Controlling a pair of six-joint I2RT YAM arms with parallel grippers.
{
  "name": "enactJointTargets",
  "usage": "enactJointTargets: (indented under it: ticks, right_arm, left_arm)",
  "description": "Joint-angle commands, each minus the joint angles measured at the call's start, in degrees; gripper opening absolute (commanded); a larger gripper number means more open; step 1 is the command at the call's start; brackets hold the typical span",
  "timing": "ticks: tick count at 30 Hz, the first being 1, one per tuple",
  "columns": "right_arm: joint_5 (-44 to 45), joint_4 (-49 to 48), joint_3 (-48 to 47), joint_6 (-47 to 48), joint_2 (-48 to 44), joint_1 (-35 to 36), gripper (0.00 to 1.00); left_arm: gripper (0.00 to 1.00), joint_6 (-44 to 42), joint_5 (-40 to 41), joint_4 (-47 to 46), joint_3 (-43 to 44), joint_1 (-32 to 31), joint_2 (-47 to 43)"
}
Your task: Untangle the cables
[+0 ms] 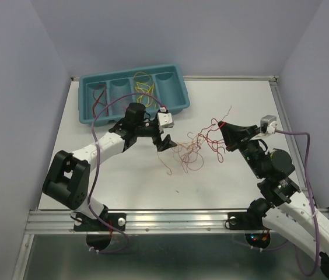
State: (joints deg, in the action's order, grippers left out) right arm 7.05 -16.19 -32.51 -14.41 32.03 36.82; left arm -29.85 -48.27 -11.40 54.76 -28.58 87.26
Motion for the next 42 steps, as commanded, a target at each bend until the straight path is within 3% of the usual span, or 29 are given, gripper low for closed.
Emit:
enactJointTargets:
  ticks: [1,7,14,19,21,25,29,31,32,33,34,35,40,42]
  right_arm:
    - [1.9,-9.0,0.4,-1.7,1.2,-0.1,0.01]
    - [3.2,-9.9,-0.3,-3.2,3.6,-0.1,0.01]
    - [1.2,-12.7,-0.3,-5.1,5.2,-0.1,0.00]
    - [0.5,-14.7,-0.1,-6.6,6.5,-0.1,0.00]
    - [-0.3,-15.5,0.1,-6.9,6.8,-0.1,0.01]
    - [0.2,-15.9,0.3,-7.4,6.6,-0.2,0.01]
    - [2.4,-16.3,1.0,-7.3,6.0,-0.1,0.01]
    - [3.2,-16.6,1.2,-7.2,5.9,-0.2,0.01]
    - [3.2,-16.7,1.2,-7.1,5.8,-0.1,0.01]
    - [3.3,-16.9,1.5,-7.2,5.5,-0.1,0.01]
    - [4.2,-16.9,1.6,-7.3,5.3,-0.2,0.00]
    - [5.0,-17.0,1.7,-7.4,5.0,-0.1,0.01]
    - [13.8,-17.0,3.4,-6.9,2.9,-0.2,0.00]
    - [23.6,-17.0,4.1,-6.1,3.3,-0.1,0.01]
  left_arm:
    - [0.99,-1.8,-5.3,-9.2,-6.1,-1.8,-6.6]
    - [0.99,0.7,-2.1,-28.2,-17.2,-5.7,-13.5]
    - [0.99,3.9,0.6,-45.5,-19.5,-10.7,-12.9]
    - [0.99,2.0,10.6,-43.1,-14.7,-16.1,-8.7]
    - [0.91,1.2,14.9,-42.5,-12.6,-18.0,-6.7]
    - [0.83,2.6,15.1,-39.7,-8.3,-18.5,-3.0]
    - [0.83,2.5,11.9,-38.8,-9.4,-18.7,-2.4]
    - [0.71,1.9,11.2,-39.6,-10.6,-19.0,-2.9]
    - [0.58,2.0,11.3,-39.5,-10.6,-19.2,-2.7]
    - [0.41,2.2,12.0,-38.5,-10.3,-19.2,-2.5]
    - [0.09,2.2,12.6,-37.6,-9.2,-19.2,-2.2]
    - [0.00,2.2,13.5,-36.3,-8.5,-19.2,-2.4]
    - [0.00,-0.8,20.6,-29.8,-10.1,-19.1,-10.5]
    - [0.00,1.6,24.4,-25.5,-8.7,-19.1,-17.8]
